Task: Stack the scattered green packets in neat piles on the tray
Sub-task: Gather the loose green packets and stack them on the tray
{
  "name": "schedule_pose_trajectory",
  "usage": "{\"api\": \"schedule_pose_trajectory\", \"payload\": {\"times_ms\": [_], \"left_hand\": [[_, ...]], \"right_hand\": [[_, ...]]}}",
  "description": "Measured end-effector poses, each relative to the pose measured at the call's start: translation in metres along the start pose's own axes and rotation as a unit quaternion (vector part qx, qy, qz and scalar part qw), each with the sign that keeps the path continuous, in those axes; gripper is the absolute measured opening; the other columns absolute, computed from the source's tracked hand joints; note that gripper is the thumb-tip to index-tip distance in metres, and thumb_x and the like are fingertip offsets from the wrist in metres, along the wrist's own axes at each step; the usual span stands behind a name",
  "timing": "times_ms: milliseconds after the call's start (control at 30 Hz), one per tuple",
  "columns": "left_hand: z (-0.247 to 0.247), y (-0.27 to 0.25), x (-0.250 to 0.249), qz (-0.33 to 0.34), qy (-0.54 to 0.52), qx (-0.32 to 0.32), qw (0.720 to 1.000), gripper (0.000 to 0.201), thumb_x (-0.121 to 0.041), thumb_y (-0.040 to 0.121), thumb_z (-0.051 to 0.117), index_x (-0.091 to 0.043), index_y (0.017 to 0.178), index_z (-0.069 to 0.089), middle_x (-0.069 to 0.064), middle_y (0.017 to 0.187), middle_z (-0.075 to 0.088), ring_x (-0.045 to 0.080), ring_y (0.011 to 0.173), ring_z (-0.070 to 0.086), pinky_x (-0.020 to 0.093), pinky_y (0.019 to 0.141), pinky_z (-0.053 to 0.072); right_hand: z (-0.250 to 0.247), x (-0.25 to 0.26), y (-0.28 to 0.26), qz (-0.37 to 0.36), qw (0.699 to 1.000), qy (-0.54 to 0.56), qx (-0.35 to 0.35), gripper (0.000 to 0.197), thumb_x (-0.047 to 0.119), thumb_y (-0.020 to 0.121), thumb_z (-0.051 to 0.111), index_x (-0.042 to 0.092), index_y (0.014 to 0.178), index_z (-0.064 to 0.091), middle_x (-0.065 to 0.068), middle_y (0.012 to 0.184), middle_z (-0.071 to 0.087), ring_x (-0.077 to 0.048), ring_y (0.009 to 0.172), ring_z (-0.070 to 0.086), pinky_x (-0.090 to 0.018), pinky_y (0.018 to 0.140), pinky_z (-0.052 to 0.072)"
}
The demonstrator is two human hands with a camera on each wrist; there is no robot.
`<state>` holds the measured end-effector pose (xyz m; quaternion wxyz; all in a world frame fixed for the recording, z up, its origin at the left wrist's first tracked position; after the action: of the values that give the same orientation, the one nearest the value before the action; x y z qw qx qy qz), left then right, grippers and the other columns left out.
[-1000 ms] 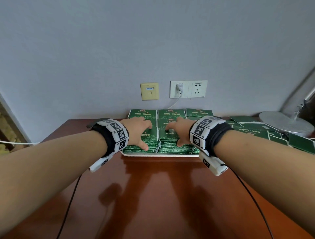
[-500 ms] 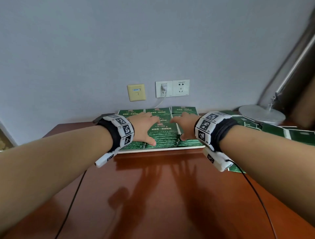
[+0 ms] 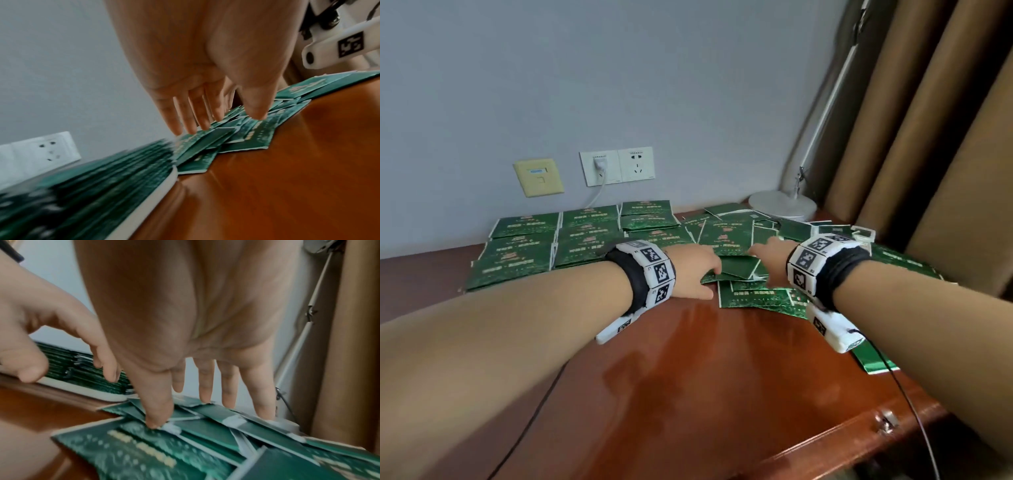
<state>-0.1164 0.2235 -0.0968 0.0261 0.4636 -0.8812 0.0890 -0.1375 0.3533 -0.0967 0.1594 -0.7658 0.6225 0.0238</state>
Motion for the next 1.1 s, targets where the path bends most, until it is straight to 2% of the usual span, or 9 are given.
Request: {"api": "schedule_pose_trajectory", "payload": {"times_ms": [100, 200, 267, 400, 533, 667, 833, 967, 1100], "left_hand": [[0.016, 0.013, -0.025, 0.018, 0.004, 0.04, 0.999, 0.054, -0.039, 0.091, 0.055, -0.02, 0.141, 0.044, 0.006, 0.135, 0.047, 0.025, 0.116, 0.052, 0.038, 0.091, 0.047], [0.028, 0.019, -0.036, 0.022, -0.001, 0.063, 0.998, 0.055, -0.039, 0.093, 0.051, -0.022, 0.144, 0.041, 0.004, 0.143, 0.041, 0.024, 0.122, 0.049, 0.033, 0.093, 0.046], [0.033, 0.018, -0.039, 0.024, -0.005, 0.07, 0.997, 0.055, -0.04, 0.094, 0.051, -0.021, 0.145, 0.041, 0.003, 0.142, 0.041, 0.023, 0.12, 0.049, 0.033, 0.093, 0.045], [0.04, 0.015, -0.038, 0.028, 0.004, 0.084, 0.996, 0.056, -0.041, 0.094, 0.05, -0.021, 0.146, 0.04, 0.004, 0.138, 0.044, 0.024, 0.12, 0.049, 0.039, 0.095, 0.046], [0.043, 0.013, -0.036, 0.026, 0.018, 0.095, 0.995, 0.056, -0.043, 0.094, 0.049, -0.023, 0.146, 0.04, 0.004, 0.137, 0.044, 0.025, 0.121, 0.047, 0.041, 0.094, 0.047], [0.042, 0.01, -0.036, 0.029, 0.027, 0.099, 0.994, 0.055, -0.043, 0.094, 0.049, -0.024, 0.145, 0.04, 0.003, 0.135, 0.044, 0.024, 0.118, 0.048, 0.04, 0.091, 0.048], [0.045, -0.002, -0.029, 0.033, 0.02, 0.107, 0.993, 0.054, -0.042, 0.094, 0.049, -0.026, 0.145, 0.041, 0.0, 0.139, 0.043, 0.023, 0.12, 0.049, 0.039, 0.095, 0.046], [0.046, -0.021, -0.021, 0.036, -0.004, 0.108, 0.993, 0.052, -0.038, 0.095, 0.048, -0.027, 0.146, 0.039, -0.001, 0.147, 0.038, 0.02, 0.129, 0.044, 0.038, 0.104, 0.04], [0.049, -0.043, -0.011, 0.024, -0.016, 0.111, 0.993, 0.051, -0.034, 0.096, 0.047, -0.03, 0.146, 0.038, -0.003, 0.153, 0.032, 0.018, 0.136, 0.037, 0.037, 0.108, 0.035]], "right_hand": [[0.015, -0.015, -0.006, 0.006, 1.0, -0.003, 0.01, 0.07, 0.024, 0.081, 0.071, 0.021, 0.142, 0.035, -0.014, 0.128, 0.046, -0.032, 0.108, 0.057, -0.041, 0.09, 0.05], [0.026, -0.017, -0.008, -0.006, 1.0, -0.011, 0.01, 0.067, 0.027, 0.084, 0.069, 0.025, 0.142, 0.037, -0.012, 0.13, 0.046, -0.031, 0.113, 0.055, -0.037, 0.088, 0.049], [0.028, -0.012, -0.007, -0.021, 1.0, -0.013, -0.002, 0.064, 0.028, 0.085, 0.067, 0.028, 0.142, 0.038, -0.01, 0.131, 0.045, -0.03, 0.117, 0.051, -0.036, 0.087, 0.046], [0.027, 0.0, -0.005, -0.046, 0.999, -0.018, -0.008, 0.053, 0.032, 0.09, 0.061, 0.035, 0.139, 0.043, -0.007, 0.133, 0.042, -0.028, 0.124, 0.041, -0.035, 0.092, 0.042], [0.018, 0.008, -0.008, -0.057, 0.998, -0.004, -0.026, 0.035, 0.029, 0.09, 0.058, 0.034, 0.125, 0.061, 0.001, 0.125, 0.057, -0.022, 0.114, 0.052, -0.033, 0.086, 0.049], [0.022, 0.015, -0.01, -0.054, 0.998, 0.012, 0.009, 0.03, 0.027, 0.088, 0.057, 0.028, 0.117, 0.067, 0.004, 0.115, 0.067, -0.019, 0.1, 0.064, -0.033, 0.086, 0.055], [0.023, 0.027, -0.017, -0.077, 0.996, 0.04, 0.018, 0.029, 0.026, 0.093, 0.055, 0.031, 0.119, 0.066, 0.009, 0.112, 0.067, -0.018, 0.094, 0.063, -0.027, 0.081, 0.053], [0.02, 0.042, -0.022, -0.102, 0.992, 0.071, 0.02, 0.023, 0.028, 0.095, 0.056, 0.027, 0.112, 0.071, 0.012, 0.092, 0.066, -0.014, 0.079, 0.058, -0.023, 0.072, 0.048], [0.014, 0.06, -0.029, -0.149, 0.987, 0.063, 0.017, 0.025, 0.03, 0.095, 0.054, 0.028, 0.115, 0.07, 0.009, 0.103, 0.07, -0.015, 0.083, 0.056, -0.023, 0.076, 0.048]]}}
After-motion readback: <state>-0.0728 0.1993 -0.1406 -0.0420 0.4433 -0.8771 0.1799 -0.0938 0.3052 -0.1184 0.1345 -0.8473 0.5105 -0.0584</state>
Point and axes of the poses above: each hand's wrist, its own y-axis towards the middle knuckle, its own z-axis out of the palm, x = y × z, the point moved 7 cm from there along y, towards the middle knuckle
